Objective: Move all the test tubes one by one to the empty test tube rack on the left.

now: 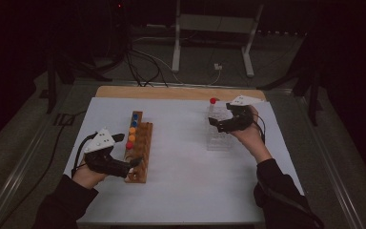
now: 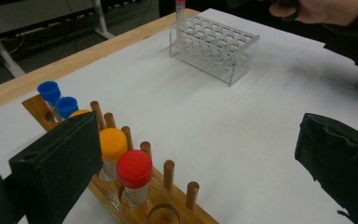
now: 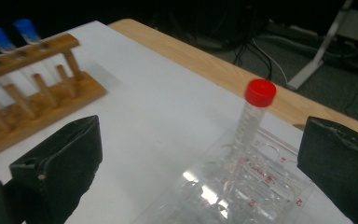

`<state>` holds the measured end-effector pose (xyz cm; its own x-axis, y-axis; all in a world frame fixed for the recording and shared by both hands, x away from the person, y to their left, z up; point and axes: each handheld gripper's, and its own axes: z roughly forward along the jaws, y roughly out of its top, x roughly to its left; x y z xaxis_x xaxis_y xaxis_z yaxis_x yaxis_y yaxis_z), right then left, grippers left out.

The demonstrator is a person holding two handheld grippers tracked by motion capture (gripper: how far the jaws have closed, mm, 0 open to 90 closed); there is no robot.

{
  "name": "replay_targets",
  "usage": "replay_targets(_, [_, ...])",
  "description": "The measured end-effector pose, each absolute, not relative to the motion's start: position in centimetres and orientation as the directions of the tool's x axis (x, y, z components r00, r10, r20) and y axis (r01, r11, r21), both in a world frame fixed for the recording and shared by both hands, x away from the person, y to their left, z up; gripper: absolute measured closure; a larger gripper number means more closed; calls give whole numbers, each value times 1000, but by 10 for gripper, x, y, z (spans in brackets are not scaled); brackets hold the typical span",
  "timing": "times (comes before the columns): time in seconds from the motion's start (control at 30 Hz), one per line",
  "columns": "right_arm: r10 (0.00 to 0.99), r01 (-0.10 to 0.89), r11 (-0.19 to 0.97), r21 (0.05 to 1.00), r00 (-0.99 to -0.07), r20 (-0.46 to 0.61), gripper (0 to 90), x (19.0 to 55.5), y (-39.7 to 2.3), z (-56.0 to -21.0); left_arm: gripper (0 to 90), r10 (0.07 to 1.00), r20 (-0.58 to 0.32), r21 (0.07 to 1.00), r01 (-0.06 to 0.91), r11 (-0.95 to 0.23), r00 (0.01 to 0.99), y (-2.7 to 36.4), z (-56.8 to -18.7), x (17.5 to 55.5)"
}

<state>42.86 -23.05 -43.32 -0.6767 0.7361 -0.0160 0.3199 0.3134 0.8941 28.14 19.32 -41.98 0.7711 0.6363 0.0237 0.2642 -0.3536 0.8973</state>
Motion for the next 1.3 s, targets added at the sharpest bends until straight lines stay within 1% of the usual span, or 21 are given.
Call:
replay_targets(0.07, [744,340,315,886,-668,-8,0,437,-231,-437,14,634,28,898,260,-356,773,193,-419,280])
replay_targets(0.13, [752,354,315,881,-659,-4,37,444,-232,-441,14,631,30,898,256,-358,776,193,-418,279])
replay_targets(0.2, [758,363,310,879,-652,1,43,451,-233,-443,14,631,32,900,252,-355,775,193,-418,279])
replay_targets(0.37, [765,386,323,864,-644,1,153,466,-232,-450,14,639,30,903,254,-348,769,194,-417,279])
replay_targets(0.43, [770,405,321,856,-638,14,179,472,-232,-453,14,638,26,903,255,-346,770,195,-417,279])
replay_targets(0.57, [787,425,329,843,-617,4,261,482,-231,-457,14,637,20,904,259,-341,771,195,-417,280])
replay_targets(0.77, [793,416,353,838,-609,-32,441,489,-225,-461,14,634,21,902,259,-345,773,196,-418,280])
replay_targets(0.9, [778,413,378,829,-627,-42,565,491,-221,-464,14,633,24,901,257,-348,773,196,-418,280])
replay_targets(1.03, [763,403,407,820,-643,-63,654,492,-218,-465,14,633,24,901,258,-349,774,196,-418,280])
replay_targets(1.13, [770,407,409,817,-635,-69,728,493,-218,-464,14,635,14,903,263,-340,772,196,-418,281])
replay_targets(1.3, [769,416,407,813,-636,-59,747,493,-221,-462,14,634,13,900,267,-345,774,196,-420,281])
